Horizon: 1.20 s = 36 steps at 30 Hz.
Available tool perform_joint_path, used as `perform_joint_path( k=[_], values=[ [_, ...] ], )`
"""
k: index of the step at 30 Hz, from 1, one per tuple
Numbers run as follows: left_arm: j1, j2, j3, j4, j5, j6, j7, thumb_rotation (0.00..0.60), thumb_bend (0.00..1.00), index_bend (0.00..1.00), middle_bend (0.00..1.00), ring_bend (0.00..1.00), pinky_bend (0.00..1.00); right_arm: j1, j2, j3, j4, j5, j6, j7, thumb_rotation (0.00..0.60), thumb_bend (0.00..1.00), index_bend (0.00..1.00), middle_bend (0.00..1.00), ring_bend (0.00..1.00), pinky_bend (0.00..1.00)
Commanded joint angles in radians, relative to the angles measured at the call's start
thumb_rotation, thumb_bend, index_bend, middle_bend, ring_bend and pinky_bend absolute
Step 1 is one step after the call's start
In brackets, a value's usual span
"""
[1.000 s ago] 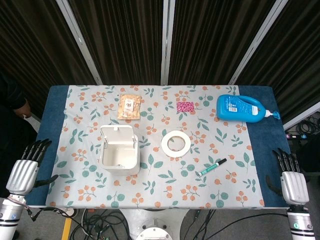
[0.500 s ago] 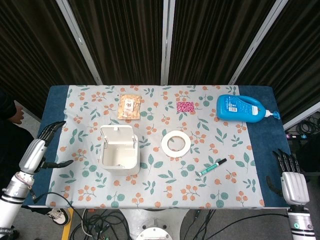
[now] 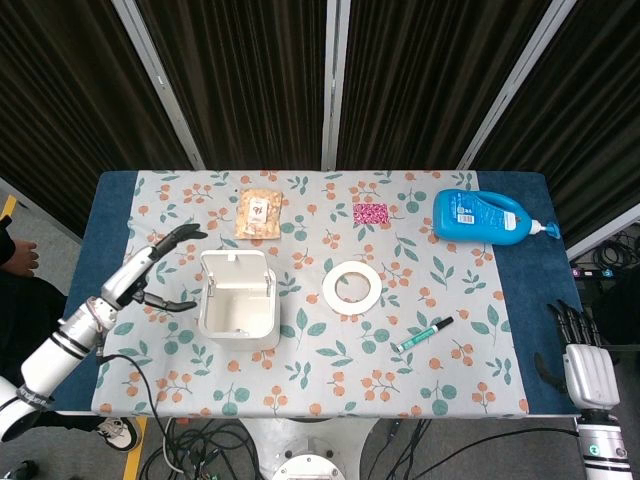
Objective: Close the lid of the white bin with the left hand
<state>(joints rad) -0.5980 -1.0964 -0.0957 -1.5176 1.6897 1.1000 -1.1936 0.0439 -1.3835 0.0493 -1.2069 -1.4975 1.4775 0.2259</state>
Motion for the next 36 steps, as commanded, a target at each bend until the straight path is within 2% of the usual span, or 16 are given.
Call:
perform_joint_path(
  k=[1,7,15,29,36],
  values=[
    [-0.026,0.002,0.015,-0.005,0.013,-0.021,-0.009,0.532,0.0,0.06,0.13,0.03,0.06,0.001,-0.003,-0.001,0.006,0.0,-0.003,0.005,0.6,0.32,0.0,0.0,0.0,0.0],
    [-0.041,0.012,0.035,-0.025,0.024,-0.004,-0.011,0.529,0.0,0.06,0.14,0.03,0.06,0.002,-0.008,-0.002,0.018,0.003,-0.01,0.014,0.6,0.32,0.0,0.0,0.0,0.0],
    [-0.018,0.038,0.076,-0.08,0.055,0.056,0.079,0.53,0.0,0.06,0.14,0.03,0.06,0.005,-0.017,-0.003,0.032,0.004,-0.02,0.02,0.6,0.32,0.0,0.0,0.0,0.0],
    [0.048,0.029,0.12,-0.19,0.115,0.152,0.516,0.526,0.0,0.06,0.17,0.03,0.06,0.01,-0.022,-0.006,0.032,0.003,-0.03,0.014,0.6,0.32,0.0,0.0,0.0,0.0],
    [0.063,0.002,0.135,-0.191,0.121,0.146,0.683,0.524,0.0,0.06,0.19,0.04,0.06,0.011,-0.02,-0.005,0.029,0.002,-0.029,0.013,0.6,0.32,0.0,0.0,0.0,0.0]
  ],
)
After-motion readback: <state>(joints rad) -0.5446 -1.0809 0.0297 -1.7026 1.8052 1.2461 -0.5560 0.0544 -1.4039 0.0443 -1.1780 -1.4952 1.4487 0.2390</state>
